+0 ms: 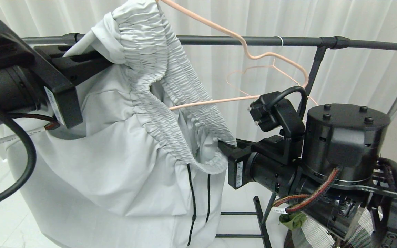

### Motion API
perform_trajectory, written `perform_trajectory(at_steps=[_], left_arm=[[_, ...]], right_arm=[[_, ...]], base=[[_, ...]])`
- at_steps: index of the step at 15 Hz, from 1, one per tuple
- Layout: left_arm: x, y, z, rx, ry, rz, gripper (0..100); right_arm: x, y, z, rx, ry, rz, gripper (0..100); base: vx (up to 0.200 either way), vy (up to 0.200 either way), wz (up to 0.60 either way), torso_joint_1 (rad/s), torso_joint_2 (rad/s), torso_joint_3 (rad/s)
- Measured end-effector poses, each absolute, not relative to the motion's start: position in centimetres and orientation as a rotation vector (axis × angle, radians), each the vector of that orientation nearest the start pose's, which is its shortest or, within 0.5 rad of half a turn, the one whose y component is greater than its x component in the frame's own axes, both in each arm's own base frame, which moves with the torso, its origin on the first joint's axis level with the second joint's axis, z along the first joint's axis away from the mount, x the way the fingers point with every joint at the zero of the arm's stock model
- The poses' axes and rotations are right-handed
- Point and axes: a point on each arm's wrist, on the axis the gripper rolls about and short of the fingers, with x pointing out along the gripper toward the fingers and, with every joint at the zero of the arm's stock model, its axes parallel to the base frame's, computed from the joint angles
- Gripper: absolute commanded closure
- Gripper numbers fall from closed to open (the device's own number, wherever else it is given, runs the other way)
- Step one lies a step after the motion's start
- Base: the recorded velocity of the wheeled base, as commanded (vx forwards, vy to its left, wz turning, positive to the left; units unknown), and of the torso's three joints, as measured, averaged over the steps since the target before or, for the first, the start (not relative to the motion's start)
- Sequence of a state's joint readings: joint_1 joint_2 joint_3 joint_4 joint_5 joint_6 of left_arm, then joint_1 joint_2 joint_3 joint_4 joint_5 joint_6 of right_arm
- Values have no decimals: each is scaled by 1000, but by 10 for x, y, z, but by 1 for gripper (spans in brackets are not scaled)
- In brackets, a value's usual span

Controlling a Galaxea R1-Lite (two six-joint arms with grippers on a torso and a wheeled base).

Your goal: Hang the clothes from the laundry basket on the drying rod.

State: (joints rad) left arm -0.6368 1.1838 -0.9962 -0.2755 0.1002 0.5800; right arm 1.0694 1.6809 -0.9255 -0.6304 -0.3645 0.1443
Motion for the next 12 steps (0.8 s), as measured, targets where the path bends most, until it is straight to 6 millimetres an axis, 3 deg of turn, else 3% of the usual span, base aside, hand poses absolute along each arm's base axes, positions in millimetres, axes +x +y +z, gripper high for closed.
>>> perform_trajectory(at_steps=[8, 12], left_arm=[[150, -90, 313, 598, -171, -418, 100], [153, -81, 304, 666, -145, -375, 100]], right_arm=[[203, 235, 225, 28, 110, 473, 100], [214, 226, 232, 32, 88, 427, 100]], base=[[0, 0, 0, 0, 0, 0], [0, 0, 0, 0, 0, 0]])
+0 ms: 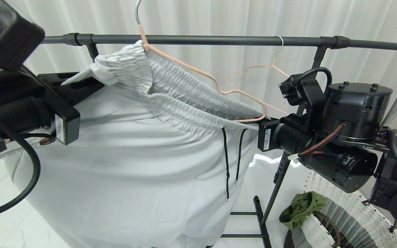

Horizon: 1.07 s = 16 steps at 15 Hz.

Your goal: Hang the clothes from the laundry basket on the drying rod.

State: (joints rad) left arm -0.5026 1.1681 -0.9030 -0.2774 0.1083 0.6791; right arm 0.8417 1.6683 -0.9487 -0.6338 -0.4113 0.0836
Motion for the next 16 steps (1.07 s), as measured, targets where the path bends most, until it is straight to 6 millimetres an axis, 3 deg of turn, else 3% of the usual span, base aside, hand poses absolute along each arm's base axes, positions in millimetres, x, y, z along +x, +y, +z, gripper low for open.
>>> perform_trajectory(at_steps=[6, 11, 16], left_arm=[[153, -61, 292, 733, -91, -279, 100], [146, -57, 278, 744, -57, -285, 100], [146, -58, 275, 747, -41, -275, 100]], right_arm=[[218, 223, 237, 7, 65, 413, 100], [219, 227, 251, -22, 12, 426, 100], [200, 248, 257, -54, -18, 518, 100]], base=[[0, 0, 0, 0, 0, 0], [0, 0, 0, 0, 0, 0], [0, 0, 0, 0, 0, 0]])
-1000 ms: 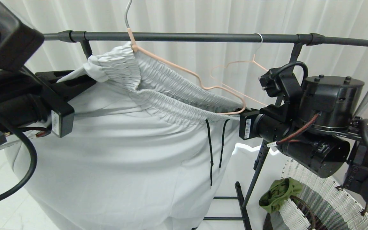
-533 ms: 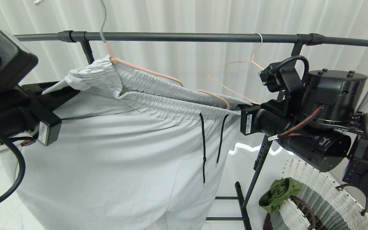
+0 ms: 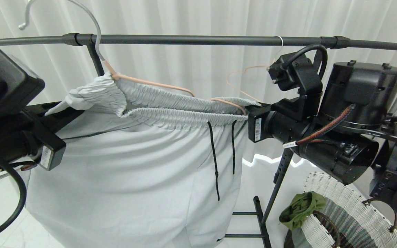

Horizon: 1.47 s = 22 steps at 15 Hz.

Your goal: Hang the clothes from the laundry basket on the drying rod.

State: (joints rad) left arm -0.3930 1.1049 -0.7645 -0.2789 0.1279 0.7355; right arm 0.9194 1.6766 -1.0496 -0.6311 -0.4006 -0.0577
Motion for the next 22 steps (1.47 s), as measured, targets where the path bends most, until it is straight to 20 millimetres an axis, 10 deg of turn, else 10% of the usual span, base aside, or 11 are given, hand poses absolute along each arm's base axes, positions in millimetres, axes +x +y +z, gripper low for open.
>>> perform_trajectory(at_steps=[9, 16, 22], left_arm=[[145, -76, 275, 713, -58, -348, 100], [154, -65, 282, 690, -7, -31, 100], [159, -75, 279, 695, 7, -51, 100]], right_arm=[[202, 288, 255, -62, -34, 565, 100], [237, 259, 257, -118, -44, 392, 100], [204, 291, 258, -108, -56, 520, 100]], base=[[0, 0, 0, 0, 0, 0], [0, 0, 0, 0, 0, 0], [0, 0, 0, 0, 0, 0]])
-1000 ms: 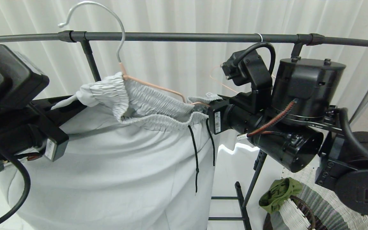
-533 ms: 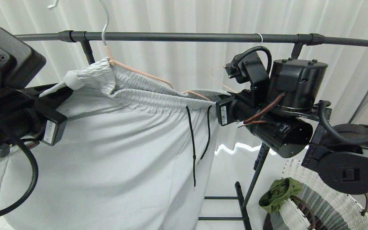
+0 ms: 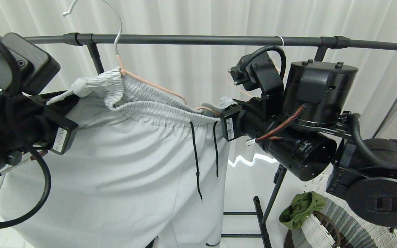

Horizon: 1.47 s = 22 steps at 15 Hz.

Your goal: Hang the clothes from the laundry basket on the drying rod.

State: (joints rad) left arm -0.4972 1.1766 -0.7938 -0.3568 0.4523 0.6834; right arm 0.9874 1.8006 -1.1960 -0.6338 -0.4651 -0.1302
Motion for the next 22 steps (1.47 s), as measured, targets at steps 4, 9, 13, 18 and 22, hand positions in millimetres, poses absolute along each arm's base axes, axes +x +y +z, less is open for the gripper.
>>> perform_trajectory(at_steps=[4, 9, 13, 18, 22], left_arm=[[153, -92, 278, 683, -19, -148, 100], [149, -109, 273, 676, -27, -241, 100], [152, -107, 270, 680, 24, -115, 100], [165, -89, 275, 559, 62, 121, 100], [173, -91, 276, 521, 40, 192, 100]], right_arm=[[207, 306, 262, -77, -87, 530, 100], [209, 315, 267, -63, -106, 535, 100], [218, 311, 270, -57, -114, 500, 100], [206, 296, 277, -57, -117, 508, 100], [165, 308, 274, -61, -110, 647, 100]], base=[[0, 0, 0, 0, 0, 0], [0, 0, 0, 0, 0, 0], [0, 0, 0, 0, 0, 0], [0, 0, 0, 0, 0, 0], [0, 0, 0, 0, 0, 0]])
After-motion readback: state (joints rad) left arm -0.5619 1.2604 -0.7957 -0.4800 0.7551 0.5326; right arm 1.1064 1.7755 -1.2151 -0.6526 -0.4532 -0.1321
